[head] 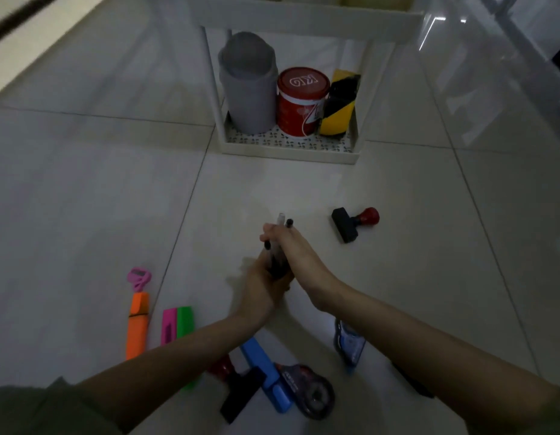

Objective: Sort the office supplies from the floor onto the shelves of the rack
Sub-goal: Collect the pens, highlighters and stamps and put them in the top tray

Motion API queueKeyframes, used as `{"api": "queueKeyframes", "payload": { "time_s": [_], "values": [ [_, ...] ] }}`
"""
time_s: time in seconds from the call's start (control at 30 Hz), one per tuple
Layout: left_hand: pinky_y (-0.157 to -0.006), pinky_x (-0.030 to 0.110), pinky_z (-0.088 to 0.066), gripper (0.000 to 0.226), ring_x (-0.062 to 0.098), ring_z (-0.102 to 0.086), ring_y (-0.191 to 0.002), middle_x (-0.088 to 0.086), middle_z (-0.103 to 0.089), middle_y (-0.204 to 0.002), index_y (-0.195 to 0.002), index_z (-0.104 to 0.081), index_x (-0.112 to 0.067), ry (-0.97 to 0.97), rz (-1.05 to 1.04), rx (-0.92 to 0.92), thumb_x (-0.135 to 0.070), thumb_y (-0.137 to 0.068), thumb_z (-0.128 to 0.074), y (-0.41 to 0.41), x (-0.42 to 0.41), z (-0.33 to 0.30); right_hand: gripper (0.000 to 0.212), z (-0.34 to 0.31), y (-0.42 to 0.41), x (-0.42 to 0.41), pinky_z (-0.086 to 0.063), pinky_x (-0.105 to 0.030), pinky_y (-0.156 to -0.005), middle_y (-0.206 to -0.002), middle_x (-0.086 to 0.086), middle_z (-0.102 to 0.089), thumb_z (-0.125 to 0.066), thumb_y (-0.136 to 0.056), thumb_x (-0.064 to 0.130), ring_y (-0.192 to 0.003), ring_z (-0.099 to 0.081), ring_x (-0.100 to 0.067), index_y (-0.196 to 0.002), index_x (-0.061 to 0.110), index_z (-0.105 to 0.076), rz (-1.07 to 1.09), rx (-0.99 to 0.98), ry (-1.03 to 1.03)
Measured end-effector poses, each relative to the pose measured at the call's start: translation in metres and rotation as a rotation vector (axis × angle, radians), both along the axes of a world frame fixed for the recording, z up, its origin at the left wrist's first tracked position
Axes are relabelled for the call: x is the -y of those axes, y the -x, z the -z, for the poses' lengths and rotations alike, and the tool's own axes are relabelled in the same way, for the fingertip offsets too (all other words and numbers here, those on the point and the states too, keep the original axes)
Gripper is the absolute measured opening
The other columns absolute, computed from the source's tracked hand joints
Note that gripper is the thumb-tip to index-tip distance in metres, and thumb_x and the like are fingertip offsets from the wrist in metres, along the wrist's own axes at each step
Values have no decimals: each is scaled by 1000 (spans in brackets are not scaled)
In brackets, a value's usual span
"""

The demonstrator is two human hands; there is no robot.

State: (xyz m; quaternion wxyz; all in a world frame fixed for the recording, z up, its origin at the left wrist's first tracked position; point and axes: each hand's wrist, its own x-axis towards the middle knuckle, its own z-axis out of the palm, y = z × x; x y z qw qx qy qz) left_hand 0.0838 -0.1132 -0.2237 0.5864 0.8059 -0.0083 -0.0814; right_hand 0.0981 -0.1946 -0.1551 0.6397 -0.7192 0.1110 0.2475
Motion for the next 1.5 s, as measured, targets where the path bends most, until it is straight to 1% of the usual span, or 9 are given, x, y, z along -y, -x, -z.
{"api": "queueKeyframes", "payload": {
  "time_s": [0.1, 0.2, 0.57, 0.73, 0.83, 0.97, 1.07, 1.37, 1.5],
  "values": [
    [-65, 10, -47, 26, 12, -61, -94, 13, -59, -95, -115, -50, 13, 6, -53, -50, 3, -92, -47, 1, 3, 11, 44, 10, 5, 5, -41, -31, -100, -129, -21, -51, -40, -97, 33, -120, -49, -26, -126, 1, -47, -8, 19, 68],
    [-58, 3, -46, 16, -9, -59, -70, -7, -58, -79, -104, -57, 2, 0, -10, -67, 1, -88, -56, -2, 5, 17, 37, 10, 5, 9, -40, -14, -84, -129, -16, -54, -36, -99, 28, -104, -55, -19, -122, 2, -50, -3, 54, 40],
    [-54, 29, -50, 23, 9, -56, -47, 4, -59, -59, -68, -55, -10, -52, 124, -164, -15, -90, -57, 0, -5, 5, 45, 1, 16, 90, -37, -28, -96, -128, -1, -54, -26, -97, 49, -114, -50, -16, -126, 22, -49, -51, -33, 286],
    [-50, 18, -50, 18, 3, -58, -43, 8, -59, -62, -74, -53, -10, 91, 225, -308, -1, -90, -54, 6, 13, -8, 89, -1, 57, 172, -43, -31, -89, -143, -12, -37, -62, -81, 52, -125, -46, -29, -147, 13, -16, -327, -363, 967],
    [-51, 25, -52, 12, 7, -59, -41, 8, -60, -62, -79, -52, -7, 81, 292, -421, -3, -90, -54, 15, 27, -12, 111, 6, 84, 177, -55, -39, -86, -148, -16, -29, -72, -75, 45, -115, -54, -32, -149, 17, 5, -394, -606, 970],
    [-45, 23, -51, 10, 10, -58, -40, 15, -57, -67, -84, -52, -4, 107, 348, -525, 5, -84, -56, 33, 37, -20, 79, 31, 102, 165, -55, -27, -52, -123, -16, -45, -77, -75, 32, -71, -61, -23, -129, 14, -22, -266, -551, 848],
    [-46, 23, -52, 16, 11, -59, -41, 17, -57, -69, -98, -51, 1, 178, 321, -610, 4, -84, -57, 40, 37, -27, 62, 39, 100, 160, -48, -18, -38, -107, -10, -42, -77, -74, 30, -80, -55, -23, -102, 14, -24, -195, -447, 816],
    [-49, 20, -54, 5, 7, -64, -46, 9, -62, -72, -92, -54, -4, 248, 196, -609, -7, -89, -57, 27, 13, -48, 95, 5, 52, 128, -41, -38, -99, -143, -20, -36, -54, -83, 58, -126, -43, -34, -147, 5, -9, -411, -238, 1100],
    [-54, 21, -57, 3, 10, -64, -49, 11, -63, -71, -89, -55, -3, 263, 203, -553, -5, -89, -56, 24, 10, -61, 87, -30, 31, 93, -40, -38, -101, -140, -20, -42, -40, -84, 65, -125, -45, -31, -143, 3, -25, -312, 36, 928]
  ]
}}
